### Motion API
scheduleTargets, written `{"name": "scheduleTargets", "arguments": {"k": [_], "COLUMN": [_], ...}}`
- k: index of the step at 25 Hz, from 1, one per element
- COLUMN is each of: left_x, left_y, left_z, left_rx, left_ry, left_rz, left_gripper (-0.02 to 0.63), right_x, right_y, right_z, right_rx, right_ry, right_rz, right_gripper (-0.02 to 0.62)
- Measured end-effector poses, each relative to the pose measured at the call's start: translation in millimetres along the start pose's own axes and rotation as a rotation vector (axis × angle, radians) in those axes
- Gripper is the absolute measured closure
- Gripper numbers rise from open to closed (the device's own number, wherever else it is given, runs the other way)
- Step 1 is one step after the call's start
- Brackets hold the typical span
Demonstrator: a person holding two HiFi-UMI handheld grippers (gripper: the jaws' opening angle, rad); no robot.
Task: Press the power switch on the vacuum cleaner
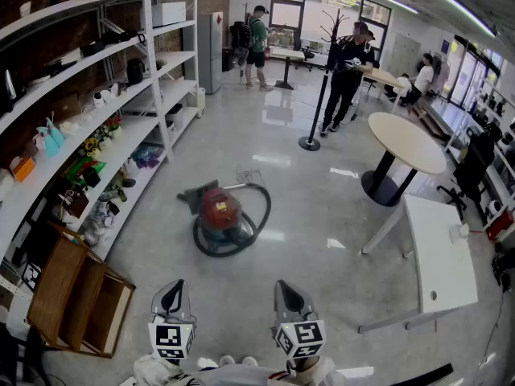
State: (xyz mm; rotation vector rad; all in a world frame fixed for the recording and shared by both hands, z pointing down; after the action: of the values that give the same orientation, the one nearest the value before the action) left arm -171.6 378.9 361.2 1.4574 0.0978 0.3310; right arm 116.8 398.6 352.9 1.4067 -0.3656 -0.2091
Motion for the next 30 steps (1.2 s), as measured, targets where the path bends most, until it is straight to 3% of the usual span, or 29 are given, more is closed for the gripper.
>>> {"name": "scheduleTargets", "arguments": {"k": [30], "left_x": [25.7], "left_y": [-0.2], "left_z": [-10.6], "left_rx": [-0.025], "left_ry": [-0.018], "left_rz": [0.007], "left_gripper": [0.606], "right_x": [14.0], "right_y": [5.1], "right_z": [-16.2], "right_rx": [0.006], "right_ry": [-0.047], "right_rz": [0.021], "right_gripper": [0.595]}}
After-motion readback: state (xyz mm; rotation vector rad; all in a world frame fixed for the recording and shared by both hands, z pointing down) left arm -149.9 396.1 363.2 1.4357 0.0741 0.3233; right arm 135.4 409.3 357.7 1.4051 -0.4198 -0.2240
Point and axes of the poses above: the fingertips, and each gripper's own axes: z forward along the fingers, x to its right, y out of its underside, the point moved 8 cm from there along -z, backward along the fingers, and after that the axes turned 4 degrees about -y, right-handed, at the moved point
